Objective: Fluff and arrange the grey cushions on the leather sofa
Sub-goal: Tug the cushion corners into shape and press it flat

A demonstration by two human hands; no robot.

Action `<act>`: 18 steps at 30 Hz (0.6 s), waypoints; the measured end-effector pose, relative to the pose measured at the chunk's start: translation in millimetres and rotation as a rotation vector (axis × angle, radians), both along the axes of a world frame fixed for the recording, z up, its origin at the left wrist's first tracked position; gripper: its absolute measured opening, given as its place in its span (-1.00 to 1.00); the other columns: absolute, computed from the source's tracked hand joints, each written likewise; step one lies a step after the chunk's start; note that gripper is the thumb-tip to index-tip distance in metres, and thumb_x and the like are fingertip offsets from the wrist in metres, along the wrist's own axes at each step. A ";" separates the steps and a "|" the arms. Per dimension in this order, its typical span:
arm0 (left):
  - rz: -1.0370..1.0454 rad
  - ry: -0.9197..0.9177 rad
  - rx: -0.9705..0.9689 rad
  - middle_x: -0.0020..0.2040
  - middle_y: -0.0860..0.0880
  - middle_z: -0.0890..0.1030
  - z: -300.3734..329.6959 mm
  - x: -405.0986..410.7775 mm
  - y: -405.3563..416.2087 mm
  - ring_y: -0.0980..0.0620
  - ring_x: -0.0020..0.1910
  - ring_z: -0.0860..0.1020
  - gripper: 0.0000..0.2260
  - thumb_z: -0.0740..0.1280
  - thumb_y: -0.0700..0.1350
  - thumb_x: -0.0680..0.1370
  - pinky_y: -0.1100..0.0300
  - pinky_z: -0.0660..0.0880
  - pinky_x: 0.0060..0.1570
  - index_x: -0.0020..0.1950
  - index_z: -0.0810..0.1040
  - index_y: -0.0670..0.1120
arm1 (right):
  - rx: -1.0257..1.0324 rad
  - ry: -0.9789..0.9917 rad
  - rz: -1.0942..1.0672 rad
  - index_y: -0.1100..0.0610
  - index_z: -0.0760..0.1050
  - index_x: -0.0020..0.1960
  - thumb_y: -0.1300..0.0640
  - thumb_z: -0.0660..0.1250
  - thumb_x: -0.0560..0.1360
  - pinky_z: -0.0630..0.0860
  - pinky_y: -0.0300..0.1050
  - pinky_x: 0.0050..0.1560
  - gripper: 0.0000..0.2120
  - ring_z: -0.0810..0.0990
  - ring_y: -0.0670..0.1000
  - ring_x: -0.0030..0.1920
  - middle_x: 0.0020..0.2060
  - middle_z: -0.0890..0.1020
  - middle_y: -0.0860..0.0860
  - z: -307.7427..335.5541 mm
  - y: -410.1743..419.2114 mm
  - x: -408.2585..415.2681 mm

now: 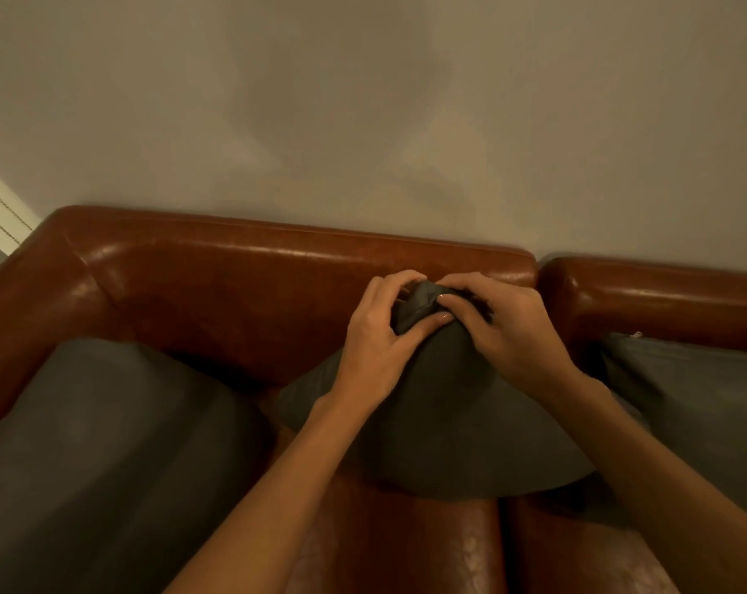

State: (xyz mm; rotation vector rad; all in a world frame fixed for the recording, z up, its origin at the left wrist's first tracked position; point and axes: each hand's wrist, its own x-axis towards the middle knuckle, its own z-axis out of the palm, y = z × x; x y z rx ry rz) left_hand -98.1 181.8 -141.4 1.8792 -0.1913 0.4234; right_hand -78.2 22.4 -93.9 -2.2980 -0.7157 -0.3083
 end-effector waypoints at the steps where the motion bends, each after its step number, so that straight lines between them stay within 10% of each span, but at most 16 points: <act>1: -0.001 -0.012 0.026 0.07 -0.02 0.51 -0.3 2.6 -0.4 0.15 0.05 0.50 -0.64 0.48 -0.02 0.47 0.29 0.45 0.05 0.20 0.50 -0.05 | 0.068 0.046 0.014 0.05 0.55 0.17 0.22 0.33 0.57 0.48 -0.35 0.10 -0.80 0.58 -0.18 0.05 -0.02 0.61 -0.15 3.2 0.3 -1.7; 5: 0.008 0.064 0.065 0.02 0.01 0.48 -16.0 7.3 7.8 0.13 0.01 0.47 -0.72 0.44 0.00 0.49 0.24 0.44 0.03 0.11 0.45 -0.02 | 0.378 0.361 -0.029 -0.10 0.35 0.31 0.07 0.35 0.55 0.44 -0.19 0.25 -0.63 0.50 -0.16 0.24 0.17 0.53 -0.09 1.5 -6.8 1.4; 11: 0.194 0.310 -0.044 0.01 0.10 0.52 -39.6 0.6 56.1 0.17 0.01 0.51 -0.82 0.28 0.02 0.60 0.38 0.40 -0.07 0.17 0.37 0.06 | -0.512 0.632 -0.123 -0.45 -0.22 0.45 -0.67 0.15 0.14 -0.05 0.40 0.46 0.00 -0.01 0.08 0.56 0.57 -0.01 -0.15 -99.4 -76.3 -8.8; 14: 0.187 0.350 -0.008 -0.01 0.13 0.53 -44.1 -7.2 72.4 0.23 -0.02 0.52 -0.84 0.24 0.02 0.61 0.35 0.42 -0.11 0.17 0.38 0.04 | -0.526 0.601 -0.343 -0.22 0.03 0.54 -0.66 0.19 0.11 -0.18 0.39 0.44 0.10 0.11 0.11 0.54 0.54 0.17 -0.05 -126.5 -104.3 -19.4; 18: 0.235 0.309 0.035 -0.03 0.11 0.53 -32.9 -4.9 66.8 0.14 -0.03 0.54 -0.82 0.20 0.10 0.62 0.14 0.48 -0.04 0.14 0.34 0.04 | -0.505 0.541 -0.342 -0.03 0.38 0.41 -0.38 0.25 0.29 -0.12 0.23 0.52 -0.23 0.32 0.12 0.45 0.33 0.53 0.01 -98.0 -100.9 -14.7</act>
